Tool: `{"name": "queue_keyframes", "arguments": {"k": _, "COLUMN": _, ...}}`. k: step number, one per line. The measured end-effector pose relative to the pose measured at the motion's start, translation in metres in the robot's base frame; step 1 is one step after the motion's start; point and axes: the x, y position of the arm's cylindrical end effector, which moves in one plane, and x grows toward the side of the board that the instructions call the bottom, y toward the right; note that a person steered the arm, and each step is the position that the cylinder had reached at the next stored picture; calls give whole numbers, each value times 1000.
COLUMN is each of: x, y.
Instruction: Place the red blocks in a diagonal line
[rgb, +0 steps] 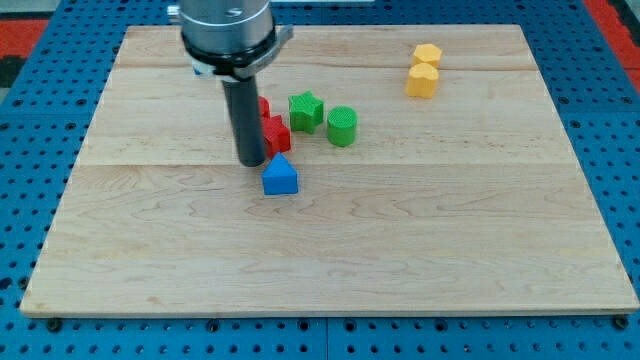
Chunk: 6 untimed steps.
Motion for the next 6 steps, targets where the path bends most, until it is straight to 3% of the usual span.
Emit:
{"name": "queue_keyframes", "arguments": {"k": 1, "x": -17, "y": -11}}
{"name": "queue_keyframes", "arguments": {"k": 2, "x": -66, "y": 9}}
{"name": "queue_keyframes", "arguments": {"k": 4, "x": -84, "y": -24}}
{"name": "queue_keyframes", "arguments": {"k": 5, "x": -113, "y": 9}}
{"name": "queue_keyframes", "arguments": {"k": 6, "x": -105, "y": 46}}
